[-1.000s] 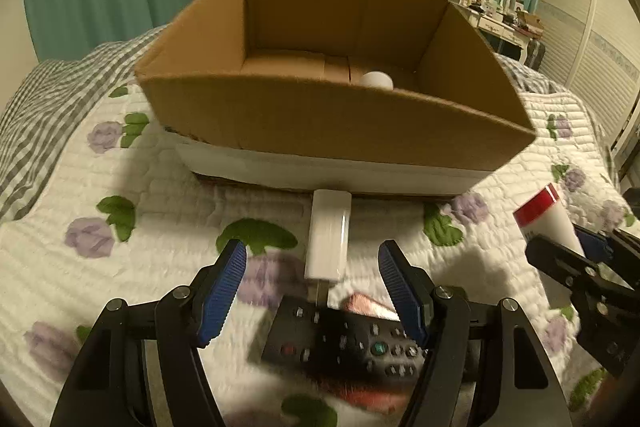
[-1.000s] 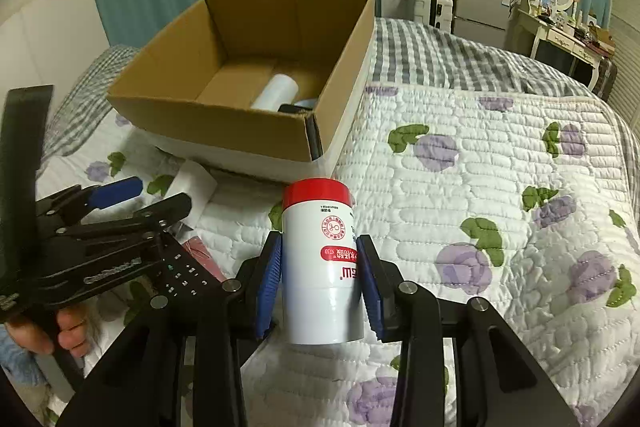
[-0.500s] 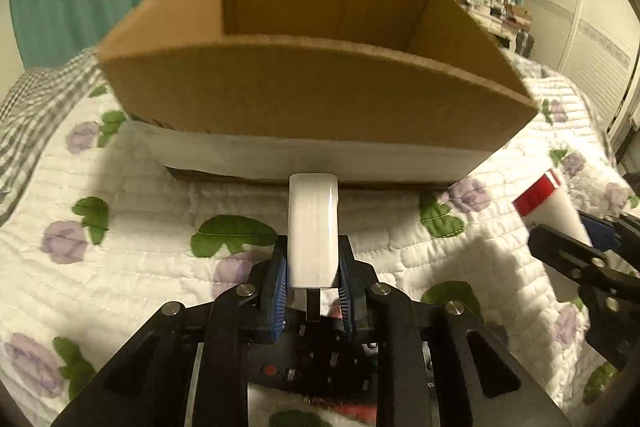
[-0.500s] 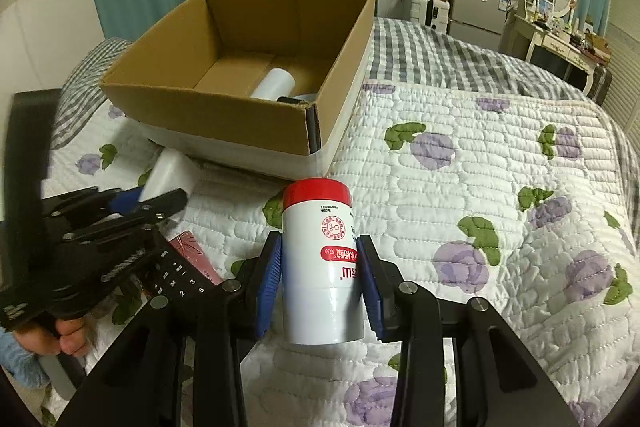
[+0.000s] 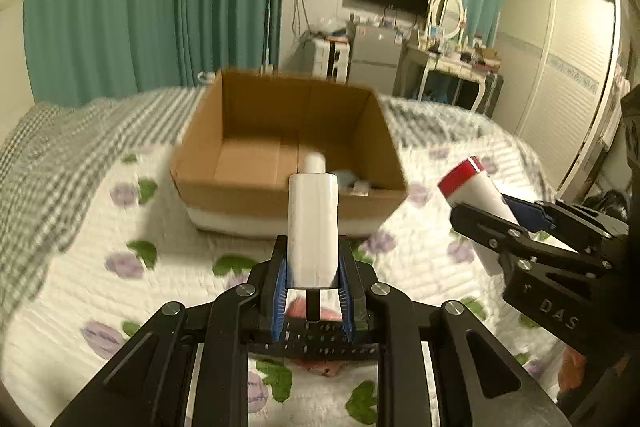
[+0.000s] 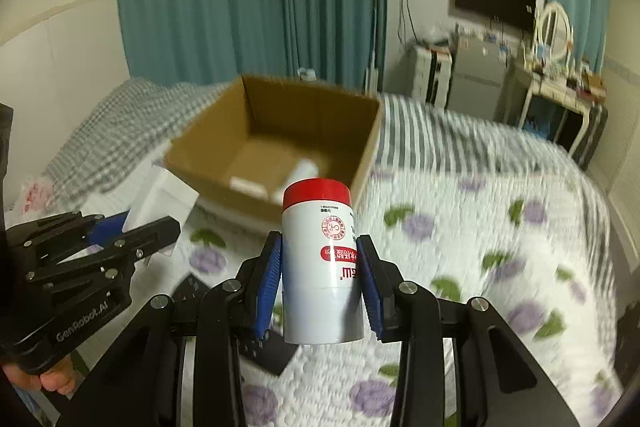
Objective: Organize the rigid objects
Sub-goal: 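Carry the spray can into the box with the right tool while the left drops the plug, then withdraw both open tools from the box back toward the remaining items, then grasp the black remote with the right tool while the left tool grasps the red card case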
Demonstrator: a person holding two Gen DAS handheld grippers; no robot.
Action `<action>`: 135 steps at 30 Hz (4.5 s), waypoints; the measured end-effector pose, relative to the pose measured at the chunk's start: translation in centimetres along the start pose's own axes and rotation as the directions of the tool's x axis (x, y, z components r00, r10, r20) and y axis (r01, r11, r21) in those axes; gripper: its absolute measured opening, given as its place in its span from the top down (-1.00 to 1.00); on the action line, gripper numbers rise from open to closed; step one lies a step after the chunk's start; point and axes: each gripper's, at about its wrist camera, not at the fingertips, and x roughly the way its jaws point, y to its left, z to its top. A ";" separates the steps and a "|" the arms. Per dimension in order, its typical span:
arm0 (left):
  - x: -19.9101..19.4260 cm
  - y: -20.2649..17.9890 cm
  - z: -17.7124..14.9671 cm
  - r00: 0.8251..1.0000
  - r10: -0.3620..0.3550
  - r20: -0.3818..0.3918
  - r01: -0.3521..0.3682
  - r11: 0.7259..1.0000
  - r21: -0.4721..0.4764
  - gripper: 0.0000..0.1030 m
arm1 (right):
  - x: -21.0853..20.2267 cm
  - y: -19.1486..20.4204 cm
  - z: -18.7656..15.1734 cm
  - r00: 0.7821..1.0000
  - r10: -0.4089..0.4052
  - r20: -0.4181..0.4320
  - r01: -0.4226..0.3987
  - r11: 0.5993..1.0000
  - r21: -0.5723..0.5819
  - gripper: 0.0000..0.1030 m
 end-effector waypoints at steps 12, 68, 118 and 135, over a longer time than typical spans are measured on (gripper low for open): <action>1.6 1.5 10.3 0.992 0.070 0.102 -0.074 0.997 0.035 0.57 | 1.3 0.7 10.8 0.988 0.038 0.147 -0.025 0.995 -0.095 0.30; -5.5 2.4 3.7 0.969 0.172 0.178 -0.176 0.984 0.008 -0.35 | -4.5 -1.3 4.2 0.983 -0.108 0.150 0.099 0.993 0.064 -0.99; 7.3 -1.9 -7.2 0.958 0.074 -0.279 -0.049 0.994 0.094 -0.35 | 6.1 -2.2 -7.3 0.983 0.079 -0.164 -0.070 0.996 0.057 0.62; 14.5 -3.8 -8.1 0.923 0.195 -0.332 -0.099 0.954 0.284 -0.53 | 8.0 -2.1 -7.8 0.972 0.057 -0.227 -0.045 0.997 0.055 0.62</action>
